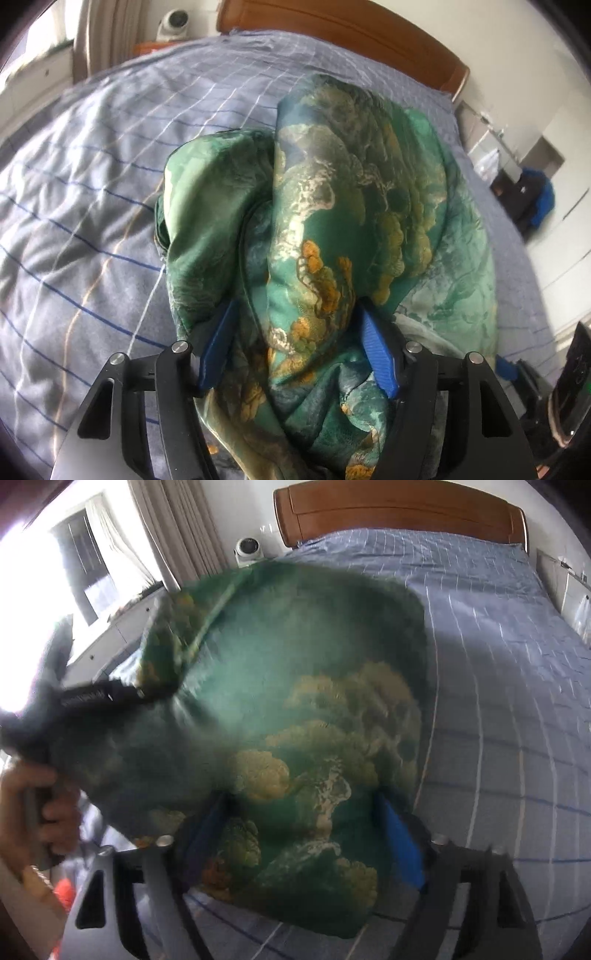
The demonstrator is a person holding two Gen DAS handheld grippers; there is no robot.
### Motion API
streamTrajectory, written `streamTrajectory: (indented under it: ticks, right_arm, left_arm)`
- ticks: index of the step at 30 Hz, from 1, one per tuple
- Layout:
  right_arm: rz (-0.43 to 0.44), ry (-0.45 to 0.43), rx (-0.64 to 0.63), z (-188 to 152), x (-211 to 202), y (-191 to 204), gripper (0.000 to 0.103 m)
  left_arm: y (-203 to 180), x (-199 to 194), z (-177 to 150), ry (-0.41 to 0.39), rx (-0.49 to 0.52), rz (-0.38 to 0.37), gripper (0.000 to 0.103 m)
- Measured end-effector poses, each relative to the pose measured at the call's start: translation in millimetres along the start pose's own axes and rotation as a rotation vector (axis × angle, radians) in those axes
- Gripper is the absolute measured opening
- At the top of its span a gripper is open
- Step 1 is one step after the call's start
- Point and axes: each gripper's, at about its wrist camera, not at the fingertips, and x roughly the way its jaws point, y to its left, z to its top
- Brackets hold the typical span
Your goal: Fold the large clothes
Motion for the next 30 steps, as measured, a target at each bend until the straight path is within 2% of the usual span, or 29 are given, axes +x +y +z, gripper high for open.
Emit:
streamTrajectory:
  ticks: [3,4,8,12,16,19,24,30]
  right_arm:
    - [-0.034,0.020,-0.041,-1.9,11.4,9.7,0.102]
    - [-0.038,0.030,-0.051,-1.0,13.8,11.9,0.103]
    - [-0.021,-0.004,-0.012,1.2,2.0,7.0,0.103]
    - [0.051,-0.033,0.107,2.6,-29.4,-12.6,0.102]
    - [0.075,-0.128,0.205,4.6,-75.2,-37.7,0.103]
    - [0.083,-0.160,0.261,4.2,-97.4,-55.4,0.103]
    - [0.095,-0.169,0.308,-3.7,-116.2,-69.1,0.103]
    - [0.130,-0.130,0.381,-34.7,-117.4,-85.6,0.103]
  left_arm:
    - [2.1,6.7,0.9,0.010,-0.021,0.002,0.070]
    - [3.7,8.0,2.2,0.015,-0.035,-0.002,0.071]
    - [0.6,0.8,8.2,0.017,-0.039,0.003,0.074]
    - [-0.1,-15.3,15.5,0.030,-0.050,-0.042,0.082]
    - [-6.9,-30.4,20.8,0.053,-0.054,-0.039,0.091]
    - [-14.0,-46.0,21.2,0.054,-0.035,-0.034,0.091]
    - [-15.4,-72.2,19.0,0.039,-0.021,-0.067,0.092]
    - [4.7,-97.0,12.2,0.048,-0.055,-0.151,0.093]
